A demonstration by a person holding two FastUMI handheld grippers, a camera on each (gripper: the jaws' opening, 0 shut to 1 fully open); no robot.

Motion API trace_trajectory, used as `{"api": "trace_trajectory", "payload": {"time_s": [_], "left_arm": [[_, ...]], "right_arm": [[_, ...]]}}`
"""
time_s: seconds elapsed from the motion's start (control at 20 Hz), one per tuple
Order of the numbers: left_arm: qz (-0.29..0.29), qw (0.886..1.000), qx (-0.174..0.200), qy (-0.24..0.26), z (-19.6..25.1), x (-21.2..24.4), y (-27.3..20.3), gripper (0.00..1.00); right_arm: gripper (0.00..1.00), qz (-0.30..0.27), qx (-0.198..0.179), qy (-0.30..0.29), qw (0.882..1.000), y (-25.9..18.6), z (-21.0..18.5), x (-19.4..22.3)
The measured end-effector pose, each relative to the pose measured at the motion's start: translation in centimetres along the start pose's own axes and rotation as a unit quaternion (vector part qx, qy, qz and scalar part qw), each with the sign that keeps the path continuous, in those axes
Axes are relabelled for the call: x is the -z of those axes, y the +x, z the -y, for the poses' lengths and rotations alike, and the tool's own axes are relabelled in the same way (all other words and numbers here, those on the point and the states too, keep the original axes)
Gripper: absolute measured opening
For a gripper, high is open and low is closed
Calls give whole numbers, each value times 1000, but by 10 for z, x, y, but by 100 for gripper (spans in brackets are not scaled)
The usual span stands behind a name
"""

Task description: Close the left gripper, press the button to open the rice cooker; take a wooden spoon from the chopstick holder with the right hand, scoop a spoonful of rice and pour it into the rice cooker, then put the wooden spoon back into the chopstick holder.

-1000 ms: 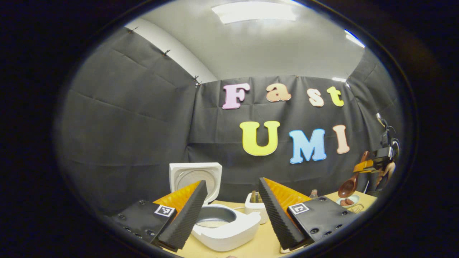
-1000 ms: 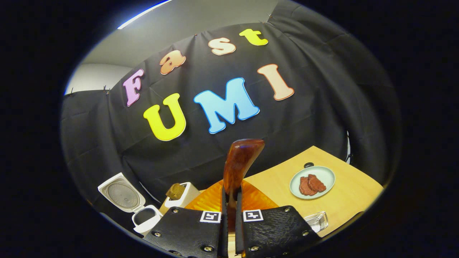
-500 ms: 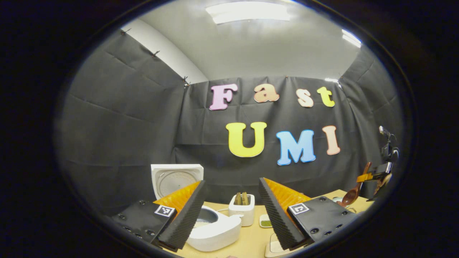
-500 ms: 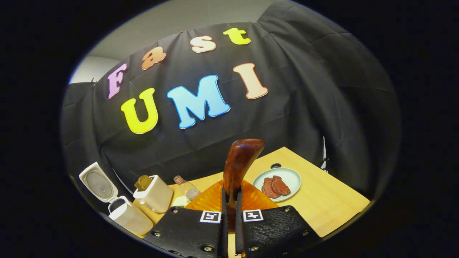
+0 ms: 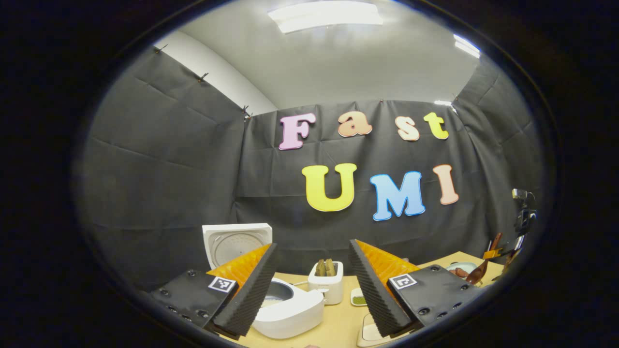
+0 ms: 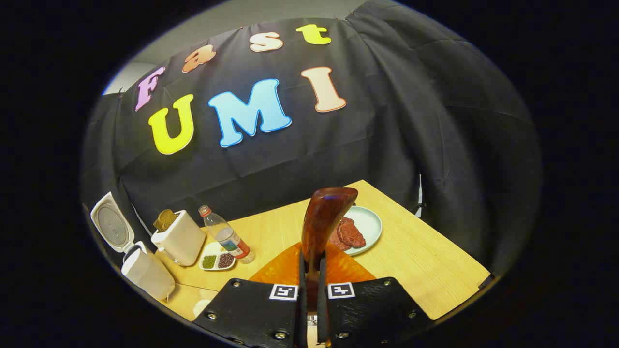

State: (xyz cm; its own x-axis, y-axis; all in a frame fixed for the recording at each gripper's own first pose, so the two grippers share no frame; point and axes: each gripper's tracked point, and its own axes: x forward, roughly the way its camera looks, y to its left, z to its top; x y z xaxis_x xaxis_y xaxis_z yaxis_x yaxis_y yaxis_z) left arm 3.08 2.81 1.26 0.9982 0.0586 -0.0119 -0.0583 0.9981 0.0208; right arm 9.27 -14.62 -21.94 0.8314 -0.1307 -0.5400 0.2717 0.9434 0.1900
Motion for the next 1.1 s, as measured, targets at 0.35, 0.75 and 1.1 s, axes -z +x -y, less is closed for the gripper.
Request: {"api": "trace_trajectory", "payload": {"time_s": [0.35,0.75,1.1], "left_arm": [[-1,1000,0,7,3,-1,1,99],[5,1000,-3,6,2,-5,3,95],[-6,997,-59,50,-12,-7,16,94]], "right_arm": [[11,-43,-7,23,999,8,7,35],[100,24,18,-31,999,-25,29,-4],[100,122,6,-87,989,-88,11,-70]]}}
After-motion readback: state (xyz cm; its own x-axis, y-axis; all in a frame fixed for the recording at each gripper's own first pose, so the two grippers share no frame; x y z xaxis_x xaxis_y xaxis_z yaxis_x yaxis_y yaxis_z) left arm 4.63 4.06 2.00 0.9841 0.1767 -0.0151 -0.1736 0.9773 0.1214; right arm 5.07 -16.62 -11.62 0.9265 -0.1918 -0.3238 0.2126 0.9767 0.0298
